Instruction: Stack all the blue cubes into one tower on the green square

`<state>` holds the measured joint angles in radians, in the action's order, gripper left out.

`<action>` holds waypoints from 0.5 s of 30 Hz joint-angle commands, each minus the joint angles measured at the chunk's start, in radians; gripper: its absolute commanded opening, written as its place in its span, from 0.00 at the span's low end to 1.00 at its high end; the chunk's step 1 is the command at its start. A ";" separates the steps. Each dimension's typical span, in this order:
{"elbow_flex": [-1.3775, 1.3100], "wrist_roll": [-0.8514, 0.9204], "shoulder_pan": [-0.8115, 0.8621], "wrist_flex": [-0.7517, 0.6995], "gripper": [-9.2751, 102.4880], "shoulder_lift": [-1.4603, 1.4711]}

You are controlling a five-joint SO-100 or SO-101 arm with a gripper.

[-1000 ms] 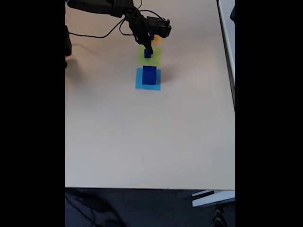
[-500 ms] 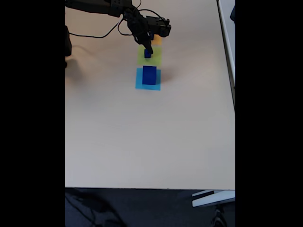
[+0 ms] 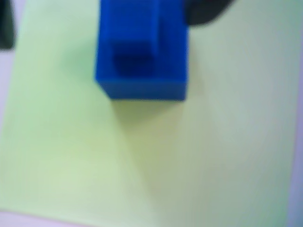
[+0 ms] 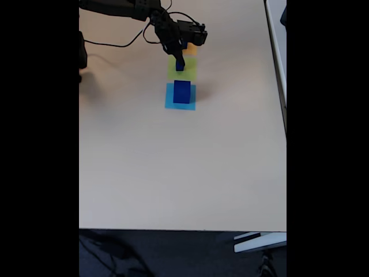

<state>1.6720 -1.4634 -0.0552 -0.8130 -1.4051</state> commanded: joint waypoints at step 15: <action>-0.014 0.011 0.008 -0.003 0.24 -0.037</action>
<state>1.6720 -1.4542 -0.0476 -0.8130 -1.4051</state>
